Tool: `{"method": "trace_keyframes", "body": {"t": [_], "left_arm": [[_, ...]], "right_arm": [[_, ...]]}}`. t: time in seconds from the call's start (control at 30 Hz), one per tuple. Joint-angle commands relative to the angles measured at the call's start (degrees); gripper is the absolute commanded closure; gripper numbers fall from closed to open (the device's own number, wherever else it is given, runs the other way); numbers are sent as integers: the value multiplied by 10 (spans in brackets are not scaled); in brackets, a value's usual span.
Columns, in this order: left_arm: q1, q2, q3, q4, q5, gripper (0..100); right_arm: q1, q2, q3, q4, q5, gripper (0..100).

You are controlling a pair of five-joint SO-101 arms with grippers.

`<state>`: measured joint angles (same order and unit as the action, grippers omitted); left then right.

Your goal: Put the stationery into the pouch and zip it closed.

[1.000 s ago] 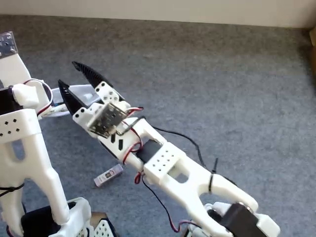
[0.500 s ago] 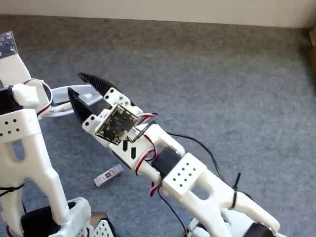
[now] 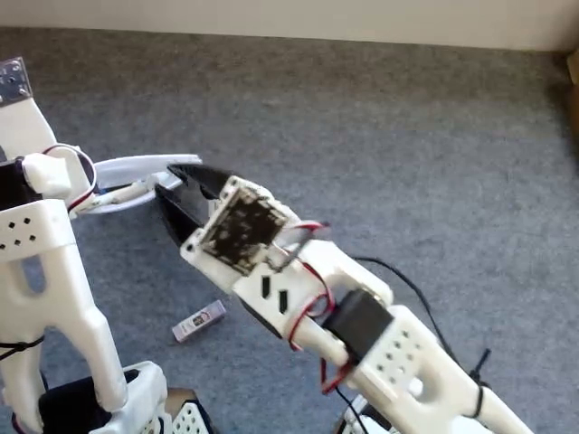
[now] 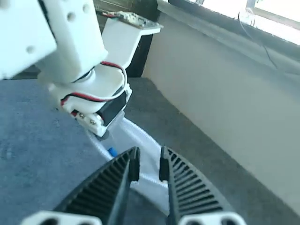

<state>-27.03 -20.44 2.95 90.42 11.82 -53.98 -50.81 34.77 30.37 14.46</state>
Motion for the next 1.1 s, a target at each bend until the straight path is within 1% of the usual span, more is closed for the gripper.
{"method": "trace_keyframes", "body": {"t": [0.0,0.07,0.17,0.33,0.43,0.63,0.9,1.07], "left_arm": [[-10,3,7,-14,6,989],[-10,3,7,-14,6,989],[-10,3,7,-14,7,989],[-11,3,7,-12,7,989],[-11,3,7,-13,7,989],[-11,3,7,-13,7,989],[-9,5,7,-13,7,989],[-9,5,7,-13,7,989]], "right_arm": [[14,-65,29,77,-147,936],[14,-88,71,77,-194,936],[14,-109,123,76,-230,936],[14,-108,174,76,-312,934],[10,-94,199,76,-341,933],[9,-7,203,76,-359,933],[-50,148,157,77,-462,932],[-53,196,138,76,-476,932]]}}
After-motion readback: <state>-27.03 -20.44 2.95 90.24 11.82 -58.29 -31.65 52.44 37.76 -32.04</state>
